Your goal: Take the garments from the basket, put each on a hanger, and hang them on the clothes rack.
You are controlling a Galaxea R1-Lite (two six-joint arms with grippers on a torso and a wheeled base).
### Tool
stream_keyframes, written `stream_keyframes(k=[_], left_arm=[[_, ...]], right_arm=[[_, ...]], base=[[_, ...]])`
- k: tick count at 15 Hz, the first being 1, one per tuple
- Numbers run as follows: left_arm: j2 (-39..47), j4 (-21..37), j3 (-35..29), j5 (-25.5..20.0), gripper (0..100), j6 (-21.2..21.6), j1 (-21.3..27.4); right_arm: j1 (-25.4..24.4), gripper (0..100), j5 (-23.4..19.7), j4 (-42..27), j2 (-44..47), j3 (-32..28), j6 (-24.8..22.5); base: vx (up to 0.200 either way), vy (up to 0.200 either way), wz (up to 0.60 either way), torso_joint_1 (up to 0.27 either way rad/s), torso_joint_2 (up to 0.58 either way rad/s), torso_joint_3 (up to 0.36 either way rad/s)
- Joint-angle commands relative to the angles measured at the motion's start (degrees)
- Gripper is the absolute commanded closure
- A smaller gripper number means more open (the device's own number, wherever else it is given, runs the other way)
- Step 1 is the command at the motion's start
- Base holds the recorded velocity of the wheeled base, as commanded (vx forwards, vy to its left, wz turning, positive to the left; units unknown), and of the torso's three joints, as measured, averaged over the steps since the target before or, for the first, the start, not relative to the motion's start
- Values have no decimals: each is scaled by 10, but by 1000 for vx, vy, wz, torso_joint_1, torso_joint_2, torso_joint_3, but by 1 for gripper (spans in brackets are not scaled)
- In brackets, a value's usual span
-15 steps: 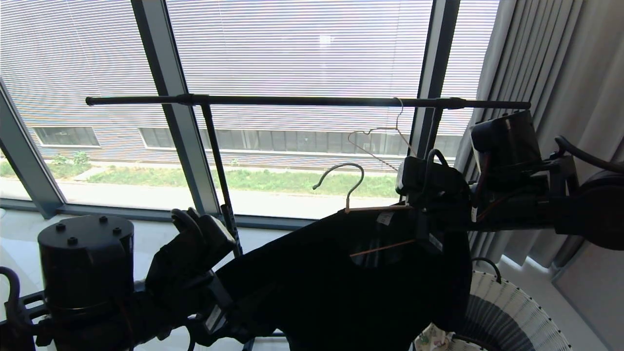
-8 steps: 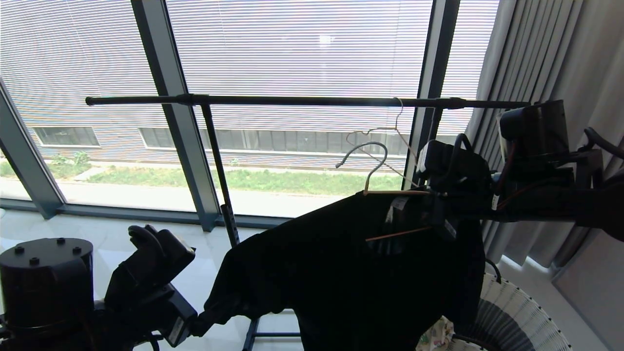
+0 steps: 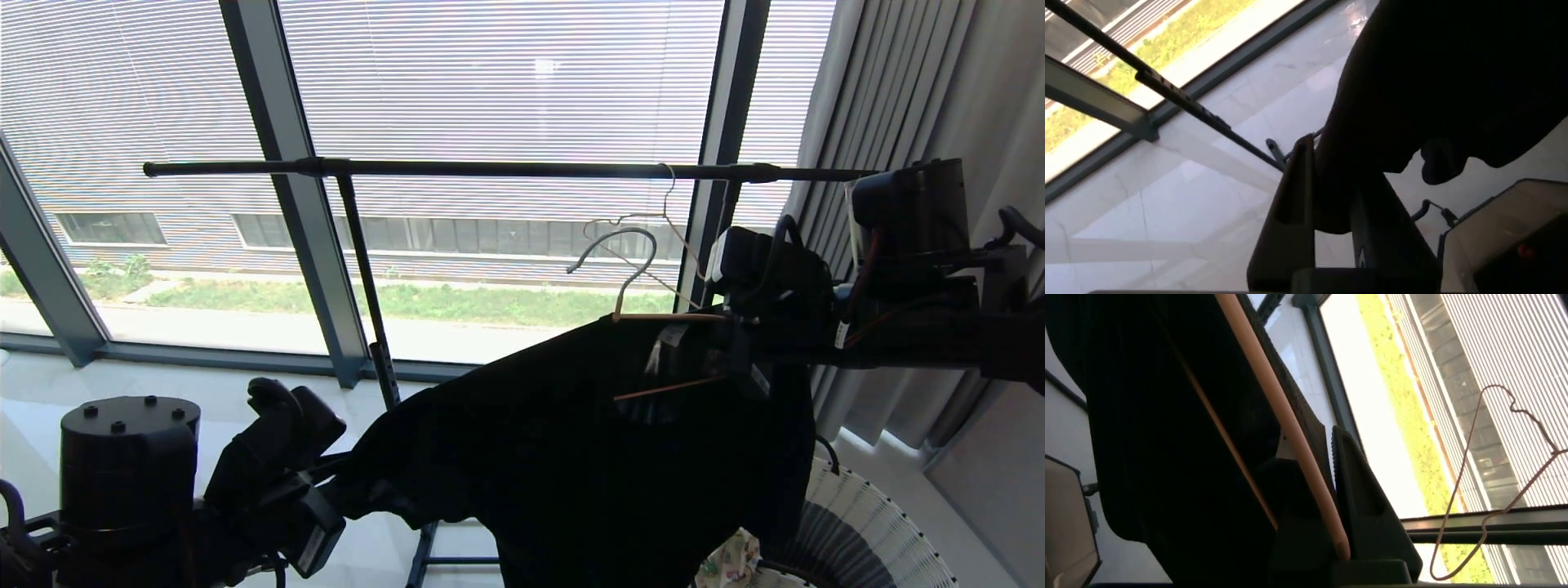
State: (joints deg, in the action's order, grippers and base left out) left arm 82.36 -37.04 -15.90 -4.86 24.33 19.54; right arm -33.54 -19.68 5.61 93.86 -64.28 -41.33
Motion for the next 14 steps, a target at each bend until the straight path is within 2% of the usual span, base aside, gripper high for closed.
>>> stream_keyframes(k=[1,3,5,8,10,11,14], left_arm=[[13,0,2,2,100,1,-31],[26,0,2,9,100,6,-99],[29,0,3,36,100,6,-145],[24,0,2,40,100,5,-151],[13,0,2,40,100,3,-125],[8,0,2,40,0,3,-122],[-6,0,2,40,0,1,-122]], right_arm=[[1,100,1,0,-5,0,1],[10,100,2,0,-12,6,5],[28,100,3,0,-23,15,11],[31,100,4,0,-25,18,24],[30,100,5,0,-25,20,24],[30,100,10,0,-25,22,23],[30,100,21,-1,-29,24,24]], base=[[0,0,0,0,0,0],[0,0,0,0,0,0],[0,0,0,0,0,0],[0,0,0,0,0,0],[0,0,0,0,0,0],[0,0,0,0,0,0],[0,0,0,0,0,0]])
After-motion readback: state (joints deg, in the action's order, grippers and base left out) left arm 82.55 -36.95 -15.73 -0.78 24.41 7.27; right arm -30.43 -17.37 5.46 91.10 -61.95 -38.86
